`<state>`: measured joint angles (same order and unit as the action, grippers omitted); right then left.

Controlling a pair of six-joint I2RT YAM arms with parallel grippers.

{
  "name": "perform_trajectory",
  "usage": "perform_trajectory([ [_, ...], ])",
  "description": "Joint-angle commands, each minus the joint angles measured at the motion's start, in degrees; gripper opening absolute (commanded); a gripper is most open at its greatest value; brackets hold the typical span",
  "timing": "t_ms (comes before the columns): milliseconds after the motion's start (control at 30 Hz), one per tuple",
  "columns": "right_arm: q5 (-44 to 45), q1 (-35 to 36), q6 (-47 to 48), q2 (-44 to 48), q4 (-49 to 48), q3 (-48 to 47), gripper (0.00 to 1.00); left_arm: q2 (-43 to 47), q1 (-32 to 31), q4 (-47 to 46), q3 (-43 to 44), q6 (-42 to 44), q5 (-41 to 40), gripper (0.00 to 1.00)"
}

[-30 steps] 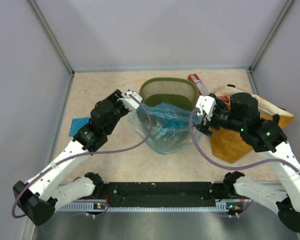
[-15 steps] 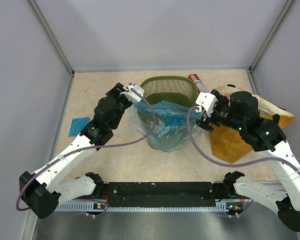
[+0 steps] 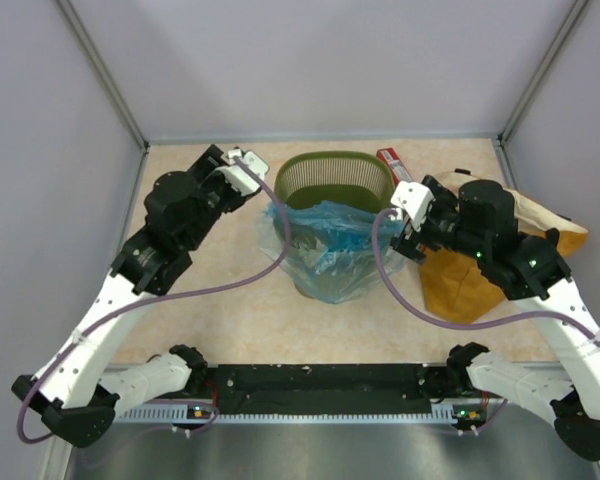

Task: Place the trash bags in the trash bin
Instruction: Place the trash bag in the trash bin.

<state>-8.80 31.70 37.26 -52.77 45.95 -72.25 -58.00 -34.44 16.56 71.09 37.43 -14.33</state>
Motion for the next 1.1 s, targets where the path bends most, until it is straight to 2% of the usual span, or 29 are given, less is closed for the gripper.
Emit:
perform_trajectory([
  [0, -1.75, -0.50, -1.83, -0.31, -0.52, -3.86, 0.89, 2.27, 0.16, 21.81, 9.49, 1.94, 12.62, 0.62],
  [67, -2.54, -0.42, -2.01, -0.66, -0.08, -4.56, 0.89, 2.10, 0.25, 29.46, 13.01, 2.65, 21.41, 0.63],
  [133, -3.07, -0.42, -2.36, -1.19, 0.19, -5.09, 0.89, 1.75, 0.25, 32.91, 14.07, 2.47, 27.13, 0.65],
  [400, -3.51, -0.50, -2.45, -2.86, 0.89, -6.94, 0.88, -0.89, 0.16, 34.25, 11.26, 5.63, 38.93, 0.66],
  [633, -3.68, -0.50, -2.63, -3.21, 0.98, -6.77, 0.88, -3.34, 0.16, 31.96, 11.26, 8.09, 40.08, 0.64],
  [967, -3.68, -0.50, -2.45, -3.57, 1.15, -6.33, 0.87, -5.37, 0.16, 29.41, 11.97, 9.24, 37.53, 0.57],
  [1067, -3.68, -0.50, -2.45, -3.65, 1.16, -6.06, 0.87, -5.72, 0.25, 28.45, 12.14, 9.15, 36.92, 0.49],
])
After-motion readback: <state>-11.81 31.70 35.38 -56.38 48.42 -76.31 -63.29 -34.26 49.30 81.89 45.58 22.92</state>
